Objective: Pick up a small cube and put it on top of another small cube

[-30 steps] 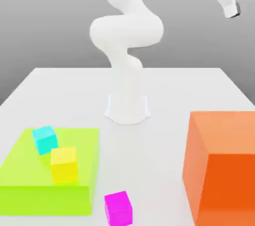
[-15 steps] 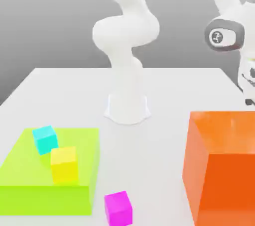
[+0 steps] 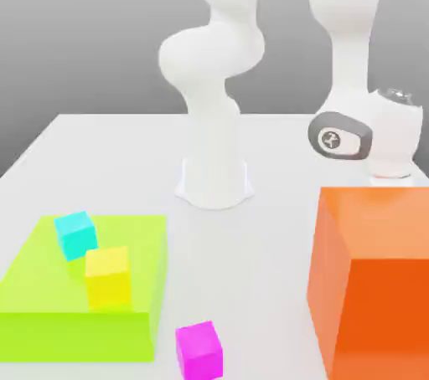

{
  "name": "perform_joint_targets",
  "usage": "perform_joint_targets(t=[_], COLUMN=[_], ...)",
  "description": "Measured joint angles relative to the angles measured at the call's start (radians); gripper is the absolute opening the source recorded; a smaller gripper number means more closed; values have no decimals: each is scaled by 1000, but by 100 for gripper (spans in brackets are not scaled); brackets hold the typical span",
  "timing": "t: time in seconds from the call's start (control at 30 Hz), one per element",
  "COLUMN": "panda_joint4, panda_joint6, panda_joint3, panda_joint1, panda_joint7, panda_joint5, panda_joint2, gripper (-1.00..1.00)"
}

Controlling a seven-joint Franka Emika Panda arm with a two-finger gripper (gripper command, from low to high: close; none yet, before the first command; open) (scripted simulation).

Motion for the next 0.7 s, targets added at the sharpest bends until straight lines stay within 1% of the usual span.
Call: perform_joint_targets(t=[0.03, 0.1, 0.2, 0.3, 0.4, 0.47, 0.53, 0.6, 0.7], panda_joint4=[2, -6, -26, -40, 32, 100, 170, 244, 301], panda_joint6=[8, -23, -101, -185, -237, -286, -339, -395, -472], panda_joint3=[-8, 19, 76, 101, 128, 81, 37, 17, -54], panda_joint1=[7, -15, -52, -43, 17, 65, -15, -45, -129], panda_joint7=[4, -13, -75, -144, -212, -268, -323, -378, -443], panda_joint5=[-4, 15, 98, 189, 206, 194, 172, 147, 122], panda_joint2=[9, -28, -127, -232, -275, -303, -331, -359, -395], gripper=[-100, -100, -100, -100, -100, -100, -100, -100, -100])
